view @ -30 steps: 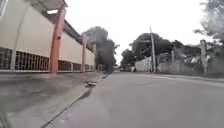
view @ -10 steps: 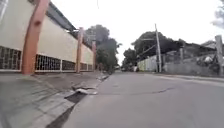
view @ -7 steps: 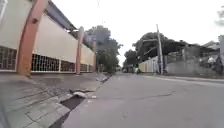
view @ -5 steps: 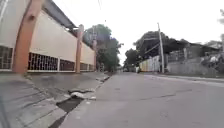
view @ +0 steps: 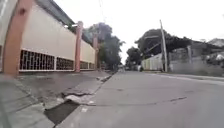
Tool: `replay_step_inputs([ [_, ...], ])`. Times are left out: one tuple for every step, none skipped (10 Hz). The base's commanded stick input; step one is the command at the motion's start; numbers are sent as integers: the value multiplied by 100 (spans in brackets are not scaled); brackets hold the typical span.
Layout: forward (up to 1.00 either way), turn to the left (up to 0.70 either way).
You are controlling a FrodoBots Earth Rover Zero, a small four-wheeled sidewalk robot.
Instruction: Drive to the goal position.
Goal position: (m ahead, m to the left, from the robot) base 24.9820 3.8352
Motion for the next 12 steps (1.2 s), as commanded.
replay_step_inputs([
  [70,0],
  [70,-15],
  [70,-27],
  [70,-28],
  [70,-24],
  [70,-20],
  [70,0],
  [70,0],
  [70,0],
  [70,0],
  [70,0],
  [70,0],
])
